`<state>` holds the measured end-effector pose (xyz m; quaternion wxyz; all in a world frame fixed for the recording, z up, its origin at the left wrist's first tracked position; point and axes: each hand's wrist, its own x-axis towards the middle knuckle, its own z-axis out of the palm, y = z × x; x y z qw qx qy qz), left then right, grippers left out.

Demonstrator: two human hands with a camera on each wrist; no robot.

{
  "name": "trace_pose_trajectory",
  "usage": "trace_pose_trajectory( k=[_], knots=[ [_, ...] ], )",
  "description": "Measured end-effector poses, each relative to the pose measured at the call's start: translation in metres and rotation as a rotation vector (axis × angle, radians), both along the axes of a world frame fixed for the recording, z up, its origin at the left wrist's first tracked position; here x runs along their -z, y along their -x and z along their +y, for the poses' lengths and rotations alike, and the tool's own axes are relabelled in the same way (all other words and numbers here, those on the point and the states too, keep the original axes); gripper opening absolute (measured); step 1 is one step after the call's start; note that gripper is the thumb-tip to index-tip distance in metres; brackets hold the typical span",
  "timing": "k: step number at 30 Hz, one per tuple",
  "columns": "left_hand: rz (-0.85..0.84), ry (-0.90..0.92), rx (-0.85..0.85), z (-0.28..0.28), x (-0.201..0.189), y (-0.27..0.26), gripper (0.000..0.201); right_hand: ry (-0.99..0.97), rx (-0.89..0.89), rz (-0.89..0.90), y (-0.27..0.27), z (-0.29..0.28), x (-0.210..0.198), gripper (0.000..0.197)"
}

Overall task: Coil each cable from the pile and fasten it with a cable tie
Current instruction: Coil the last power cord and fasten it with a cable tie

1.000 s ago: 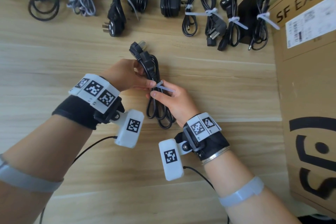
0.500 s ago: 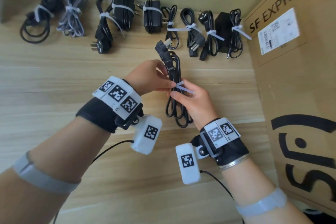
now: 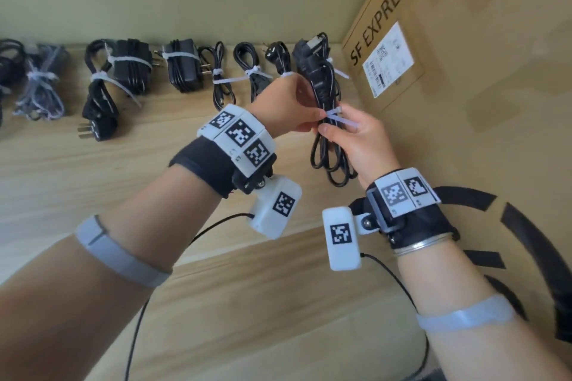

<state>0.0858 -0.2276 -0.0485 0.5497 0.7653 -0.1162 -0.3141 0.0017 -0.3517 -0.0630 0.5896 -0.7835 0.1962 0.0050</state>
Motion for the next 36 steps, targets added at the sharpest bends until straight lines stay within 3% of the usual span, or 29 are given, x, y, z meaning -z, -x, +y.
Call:
trace_pose_trajectory(
  k=[5,9,17,24,36],
  knots=[
    [0.046,0.153,-0.019,-0.042,-0.007,-0.011,0.02,0.03,0.194,-0.056,-0.023,-0.041,-0.01,0.047],
    [0.046,0.133,0.009,-0.063,0.003,-0.013,0.029,0.121,0.266,-0.051,-0.045,-0.063,-0.004,0.044],
    [0.07,0.089,0.068,-0.068,0.034,-0.019,0.038,0.259,0.21,0.045,-0.074,-0.072,0.034,0.043],
    [-0.034,-0.057,0.229,-0.067,0.049,-0.022,0.046,0.32,0.214,0.109,-0.086,-0.072,0.058,0.043],
    [0.024,-0.02,0.173,-0.049,0.051,-0.032,0.04,0.355,0.114,0.258,-0.09,-0.081,0.054,0.054]
  ],
)
